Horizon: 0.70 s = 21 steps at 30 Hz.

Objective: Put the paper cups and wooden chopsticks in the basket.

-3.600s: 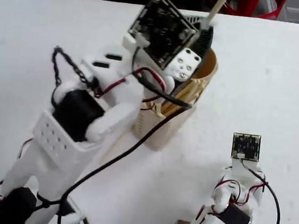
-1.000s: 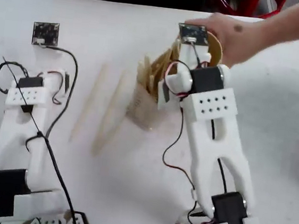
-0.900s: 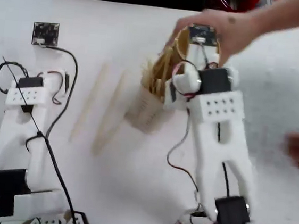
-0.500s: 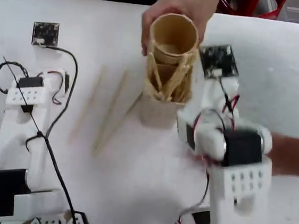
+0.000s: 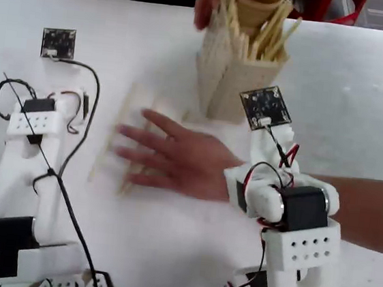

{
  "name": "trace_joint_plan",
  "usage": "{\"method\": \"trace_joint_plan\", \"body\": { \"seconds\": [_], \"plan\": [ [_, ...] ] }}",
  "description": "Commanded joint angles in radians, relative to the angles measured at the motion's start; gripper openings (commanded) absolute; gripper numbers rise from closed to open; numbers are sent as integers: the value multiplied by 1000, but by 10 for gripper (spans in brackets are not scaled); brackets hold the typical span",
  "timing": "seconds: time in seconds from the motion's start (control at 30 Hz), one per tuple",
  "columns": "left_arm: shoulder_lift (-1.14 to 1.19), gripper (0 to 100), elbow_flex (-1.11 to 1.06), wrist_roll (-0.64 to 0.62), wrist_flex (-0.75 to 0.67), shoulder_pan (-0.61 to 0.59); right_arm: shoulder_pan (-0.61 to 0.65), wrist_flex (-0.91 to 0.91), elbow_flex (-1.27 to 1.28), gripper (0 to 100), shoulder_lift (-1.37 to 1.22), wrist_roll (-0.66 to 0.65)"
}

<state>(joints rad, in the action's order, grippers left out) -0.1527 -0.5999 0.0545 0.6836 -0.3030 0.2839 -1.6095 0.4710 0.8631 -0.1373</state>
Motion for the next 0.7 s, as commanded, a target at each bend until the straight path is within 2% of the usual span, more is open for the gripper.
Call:
{"method": "trace_joint_plan", "body": {
  "seconds": [0.0, 0.13, 0.3, 0.67],
  "plan": [
    [-1, 80, 11, -6, -20, 10, -12, 10, -5, 276, 99, 9],
    [-1, 80, 11, -6, -20, 10, -70, 15, 48, 275, 232, 2],
    [1, 80, 11, -6, -20, 10, -176, 16, 144, 274, 315, -107],
    [1, 80, 9, -9, -20, 10, -182, 18, 206, 275, 321, -150]
  ]
}}
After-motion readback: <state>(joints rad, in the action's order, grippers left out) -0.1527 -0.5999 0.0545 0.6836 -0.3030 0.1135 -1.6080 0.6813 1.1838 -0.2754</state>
